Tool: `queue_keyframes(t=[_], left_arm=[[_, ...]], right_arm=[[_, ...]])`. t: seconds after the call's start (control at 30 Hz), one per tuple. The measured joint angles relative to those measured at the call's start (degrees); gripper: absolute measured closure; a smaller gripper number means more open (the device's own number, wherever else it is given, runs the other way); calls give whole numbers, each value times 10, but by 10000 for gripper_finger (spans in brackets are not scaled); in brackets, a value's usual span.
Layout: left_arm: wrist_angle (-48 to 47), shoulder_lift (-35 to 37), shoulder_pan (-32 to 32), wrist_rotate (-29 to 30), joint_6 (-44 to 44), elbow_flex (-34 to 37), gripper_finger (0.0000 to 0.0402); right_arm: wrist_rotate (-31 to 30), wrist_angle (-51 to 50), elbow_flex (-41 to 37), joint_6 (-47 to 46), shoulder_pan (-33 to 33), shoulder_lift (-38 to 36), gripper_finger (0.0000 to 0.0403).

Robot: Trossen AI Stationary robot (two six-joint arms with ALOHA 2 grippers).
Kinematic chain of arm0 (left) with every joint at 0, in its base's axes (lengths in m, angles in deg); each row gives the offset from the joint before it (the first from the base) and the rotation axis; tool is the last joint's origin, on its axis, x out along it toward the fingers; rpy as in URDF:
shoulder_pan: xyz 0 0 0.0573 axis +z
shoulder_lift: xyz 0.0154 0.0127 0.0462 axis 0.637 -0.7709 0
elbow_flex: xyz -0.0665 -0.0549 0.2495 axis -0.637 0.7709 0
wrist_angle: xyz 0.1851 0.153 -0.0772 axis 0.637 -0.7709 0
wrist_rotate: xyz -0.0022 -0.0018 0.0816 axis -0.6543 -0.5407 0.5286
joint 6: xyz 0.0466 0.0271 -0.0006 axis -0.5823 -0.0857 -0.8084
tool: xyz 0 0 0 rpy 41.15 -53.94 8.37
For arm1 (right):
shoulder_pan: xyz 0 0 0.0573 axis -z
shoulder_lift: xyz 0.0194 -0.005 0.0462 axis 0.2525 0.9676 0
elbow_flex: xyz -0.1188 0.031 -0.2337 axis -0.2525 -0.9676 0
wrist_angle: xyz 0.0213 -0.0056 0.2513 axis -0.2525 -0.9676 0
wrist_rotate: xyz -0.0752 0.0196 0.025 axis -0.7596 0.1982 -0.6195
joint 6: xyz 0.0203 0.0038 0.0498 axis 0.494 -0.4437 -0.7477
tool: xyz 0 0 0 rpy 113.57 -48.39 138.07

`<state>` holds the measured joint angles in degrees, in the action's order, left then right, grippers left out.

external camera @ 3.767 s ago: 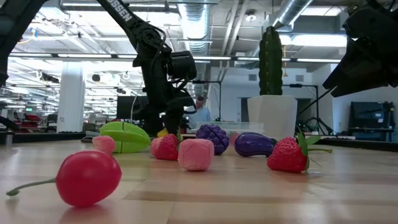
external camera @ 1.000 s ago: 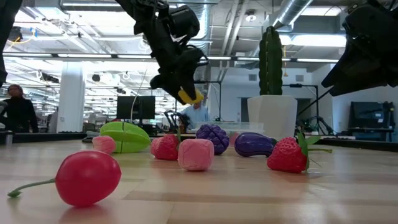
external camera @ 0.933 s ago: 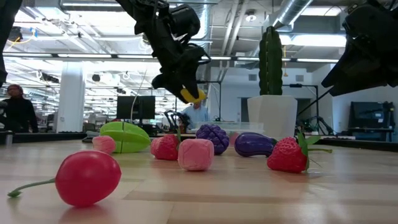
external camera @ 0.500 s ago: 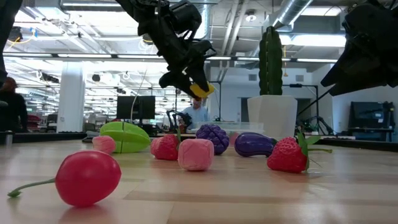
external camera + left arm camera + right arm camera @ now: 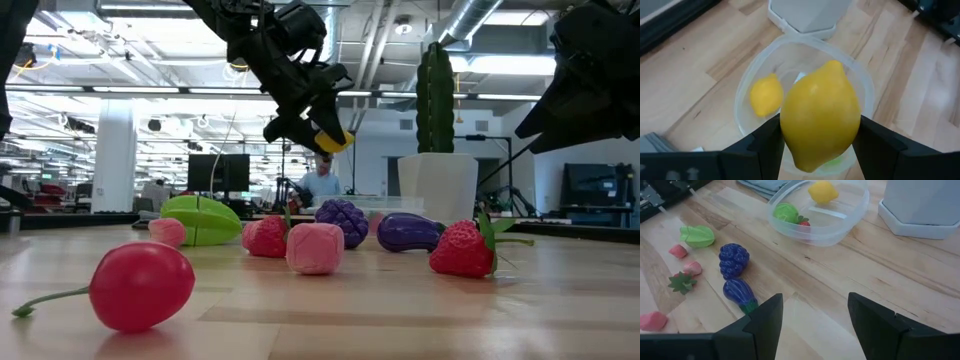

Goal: Pick and placing Produce into tupperware
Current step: Put the lemon into the transparent bin

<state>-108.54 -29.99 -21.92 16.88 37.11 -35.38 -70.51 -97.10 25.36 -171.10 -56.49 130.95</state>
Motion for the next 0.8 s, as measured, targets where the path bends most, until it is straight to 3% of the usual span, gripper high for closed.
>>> queue_keyframes(t=[0.8], left_arm=[[57,-91,3,-42,-2,-26,207]], right_arm=[[0,-5,0,0,0,0,154]])
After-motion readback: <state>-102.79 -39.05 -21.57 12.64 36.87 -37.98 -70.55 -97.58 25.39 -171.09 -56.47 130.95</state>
